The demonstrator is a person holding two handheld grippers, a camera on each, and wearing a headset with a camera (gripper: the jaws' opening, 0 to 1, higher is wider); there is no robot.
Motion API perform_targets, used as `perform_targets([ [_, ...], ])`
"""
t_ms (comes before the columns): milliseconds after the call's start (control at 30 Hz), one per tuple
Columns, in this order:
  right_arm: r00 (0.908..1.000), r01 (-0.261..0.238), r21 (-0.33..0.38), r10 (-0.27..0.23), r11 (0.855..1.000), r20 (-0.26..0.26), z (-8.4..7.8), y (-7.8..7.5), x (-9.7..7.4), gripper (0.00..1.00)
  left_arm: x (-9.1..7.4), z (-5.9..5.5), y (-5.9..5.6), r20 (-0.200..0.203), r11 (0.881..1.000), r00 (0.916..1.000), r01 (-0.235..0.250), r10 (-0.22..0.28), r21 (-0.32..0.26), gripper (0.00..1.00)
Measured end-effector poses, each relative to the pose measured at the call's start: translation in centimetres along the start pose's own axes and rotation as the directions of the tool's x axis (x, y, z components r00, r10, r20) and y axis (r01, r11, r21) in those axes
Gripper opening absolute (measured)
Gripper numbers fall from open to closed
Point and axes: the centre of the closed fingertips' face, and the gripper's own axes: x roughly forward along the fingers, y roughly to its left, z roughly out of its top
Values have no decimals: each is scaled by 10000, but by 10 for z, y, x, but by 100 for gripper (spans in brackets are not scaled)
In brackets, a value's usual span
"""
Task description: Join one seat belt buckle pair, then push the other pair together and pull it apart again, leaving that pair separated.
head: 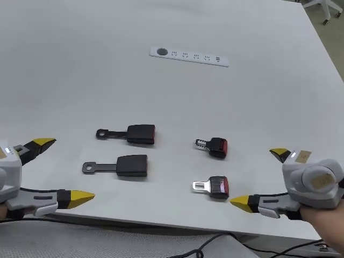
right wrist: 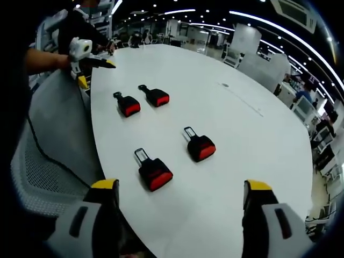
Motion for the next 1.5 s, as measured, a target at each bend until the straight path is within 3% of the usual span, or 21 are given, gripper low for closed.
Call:
perform_targets([
  [100, 9999, -21, -303, 17, 9995, -126, -2, 3, 1, 98, 1, -2, -2, -135, 9998, 9999, 102, -99, 172, 100],
  [267, 10000, -20, -55, 21, 10000, 12, 1, 4, 2, 99, 1, -1, -3, -107, 9998, 9998, 140, -138, 139, 100],
  [433, 10000, 38, -276, -40, 9996, -63, -1, 3, 1, 100, 2, -2, -4, -143, 9997, 9998, 171, -168, 187, 100],
  [933, 9999, 111, 76, -112, 9999, 59, -3, 2, -2, 100, 2, -4, -3, -292, 9992, 9996, 80, -68, 389, 100],
  [1100, 9999, 104, 62, -105, 9999, 81, -4, 3, -3, 100, 2, -7, -3, -538, 9978, 9985, 115, -80, 646, 98],
  [1500, 9998, 120, 164, -123, 9998, 153, -3, 1, -4, 100, 3, -7, -3, -527, 9981, 9986, 46, -14, 612, 100],
])
